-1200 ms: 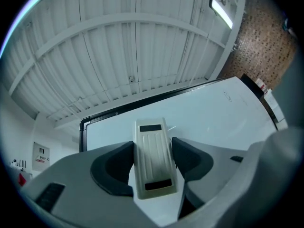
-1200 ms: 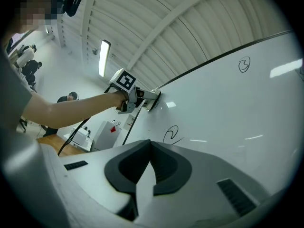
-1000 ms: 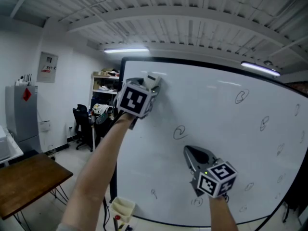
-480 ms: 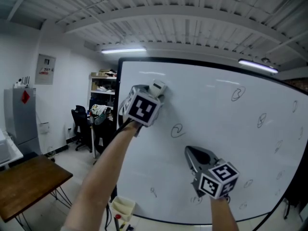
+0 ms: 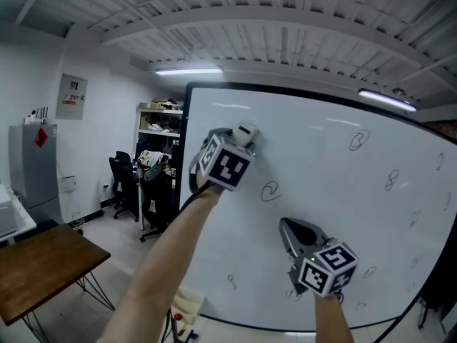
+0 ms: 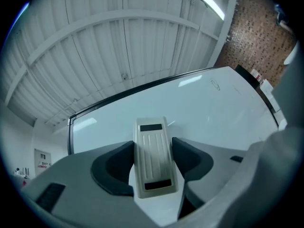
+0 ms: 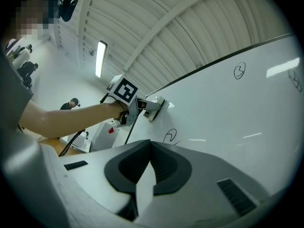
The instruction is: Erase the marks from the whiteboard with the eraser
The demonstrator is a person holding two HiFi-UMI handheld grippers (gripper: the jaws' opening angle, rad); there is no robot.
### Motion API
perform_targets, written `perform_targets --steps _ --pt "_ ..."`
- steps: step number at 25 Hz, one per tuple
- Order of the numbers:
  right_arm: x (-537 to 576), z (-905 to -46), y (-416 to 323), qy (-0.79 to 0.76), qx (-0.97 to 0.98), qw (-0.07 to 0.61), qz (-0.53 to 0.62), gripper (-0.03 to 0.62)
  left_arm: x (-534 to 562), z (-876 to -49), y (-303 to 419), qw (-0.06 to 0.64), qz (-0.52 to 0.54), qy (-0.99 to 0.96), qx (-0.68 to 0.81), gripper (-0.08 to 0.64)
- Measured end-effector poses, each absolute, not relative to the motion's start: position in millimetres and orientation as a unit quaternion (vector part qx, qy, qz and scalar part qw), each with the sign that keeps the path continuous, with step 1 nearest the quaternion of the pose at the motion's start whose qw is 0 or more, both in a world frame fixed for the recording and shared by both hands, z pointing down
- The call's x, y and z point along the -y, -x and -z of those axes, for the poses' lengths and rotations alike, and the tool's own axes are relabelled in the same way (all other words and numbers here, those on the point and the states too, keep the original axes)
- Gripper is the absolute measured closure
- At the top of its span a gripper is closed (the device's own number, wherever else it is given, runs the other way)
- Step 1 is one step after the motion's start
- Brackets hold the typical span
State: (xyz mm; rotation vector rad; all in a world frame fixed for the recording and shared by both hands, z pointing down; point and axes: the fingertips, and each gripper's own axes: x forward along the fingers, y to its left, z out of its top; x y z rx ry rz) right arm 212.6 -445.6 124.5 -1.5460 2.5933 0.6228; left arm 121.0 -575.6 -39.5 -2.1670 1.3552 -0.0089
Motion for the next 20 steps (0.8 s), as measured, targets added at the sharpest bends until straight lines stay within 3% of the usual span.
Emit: perform_targets --steps 6,20 --pt "447.4 -132.8 -217.2 0.508 -0.838 0.023 -0.197 0.603 604.5 64.3 -55.5 0.245 -0.024 0.798 -0.55 0.307" --pt "428.0 -151.4 -242.1 0.529 -0.831 0.03 -0.17 0.603 568.7 37.3 -48.6 0.252 -0.074 0.816 -0.515 0.307"
